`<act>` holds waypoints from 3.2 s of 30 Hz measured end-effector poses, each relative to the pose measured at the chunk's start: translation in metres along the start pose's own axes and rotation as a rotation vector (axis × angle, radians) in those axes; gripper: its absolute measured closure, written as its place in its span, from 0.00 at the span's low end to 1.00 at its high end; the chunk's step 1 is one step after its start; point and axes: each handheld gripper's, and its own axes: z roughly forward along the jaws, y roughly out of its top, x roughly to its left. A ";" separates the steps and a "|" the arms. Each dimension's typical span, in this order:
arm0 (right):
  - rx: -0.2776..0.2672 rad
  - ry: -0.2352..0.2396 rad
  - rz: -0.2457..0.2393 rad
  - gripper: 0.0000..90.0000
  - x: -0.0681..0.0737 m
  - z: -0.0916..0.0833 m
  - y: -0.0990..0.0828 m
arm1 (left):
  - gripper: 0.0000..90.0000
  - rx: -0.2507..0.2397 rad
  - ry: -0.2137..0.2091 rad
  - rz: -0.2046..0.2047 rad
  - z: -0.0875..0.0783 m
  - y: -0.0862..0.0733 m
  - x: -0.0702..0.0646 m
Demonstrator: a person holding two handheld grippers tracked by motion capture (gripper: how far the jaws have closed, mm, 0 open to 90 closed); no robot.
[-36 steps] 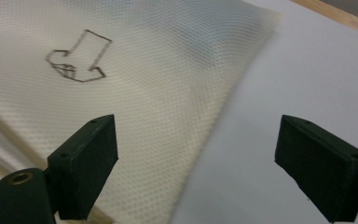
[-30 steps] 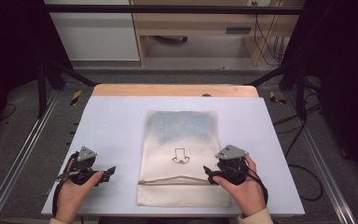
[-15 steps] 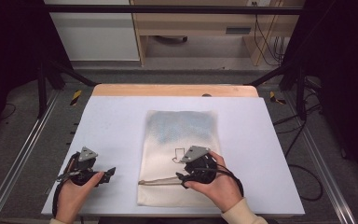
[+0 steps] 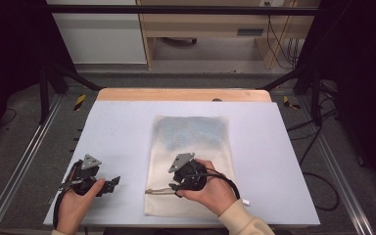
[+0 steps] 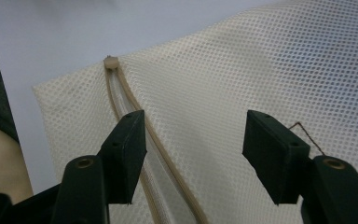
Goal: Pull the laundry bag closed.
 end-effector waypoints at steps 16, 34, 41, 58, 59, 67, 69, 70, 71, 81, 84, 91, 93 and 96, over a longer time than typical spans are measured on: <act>0.016 0.072 -0.046 0.50 0.005 0.017 0.017 | 0.12 -0.005 0.023 0.036 -0.008 0.003 -0.004; 0.072 0.139 -0.127 0.70 0.022 0.026 0.036 | 0.11 -0.035 0.058 -0.043 -0.015 -0.011 0.004; 0.073 0.163 -0.143 0.75 0.021 0.027 0.040 | 0.11 -0.030 0.050 -0.035 -0.014 -0.009 0.006; 0.095 0.213 -0.147 0.83 0.029 0.054 0.050 | 0.13 -0.031 0.024 -0.019 -0.014 -0.007 0.006; 0.092 0.212 -0.137 0.83 0.029 0.055 0.051 | 0.13 -0.033 0.024 -0.018 -0.014 -0.007 0.006; 0.080 0.235 -0.121 0.81 0.032 0.066 0.050 | 0.12 -0.033 0.021 -0.010 -0.014 -0.006 0.004; 0.077 0.230 -0.119 0.81 0.033 0.069 0.050 | 0.12 -0.032 0.016 -0.012 -0.014 -0.005 0.003; 0.077 0.230 -0.119 0.81 0.033 0.069 0.050 | 0.12 -0.032 0.016 -0.012 -0.014 -0.005 0.003; 0.080 0.234 -0.121 0.81 0.034 0.069 0.050 | 0.12 -0.032 0.014 -0.012 -0.014 -0.005 0.003; 0.112 0.245 -0.107 0.82 0.033 0.077 0.050 | 0.13 -0.028 -0.004 -0.012 -0.017 -0.004 0.002; 0.124 0.256 -0.110 0.85 0.034 0.079 0.050 | 0.13 -0.030 -0.011 -0.018 -0.017 -0.004 0.003; 0.131 0.264 -0.117 0.91 0.033 0.078 0.050 | 0.12 -0.032 -0.030 -0.022 -0.018 -0.004 0.001; 0.116 0.267 -0.111 0.91 0.033 0.074 0.051 | 0.13 -0.028 -0.043 -0.028 -0.017 -0.005 0.000; 0.093 0.265 -0.122 0.91 0.031 0.065 0.054 | 0.12 -0.021 -0.051 -0.020 -0.016 -0.005 -0.001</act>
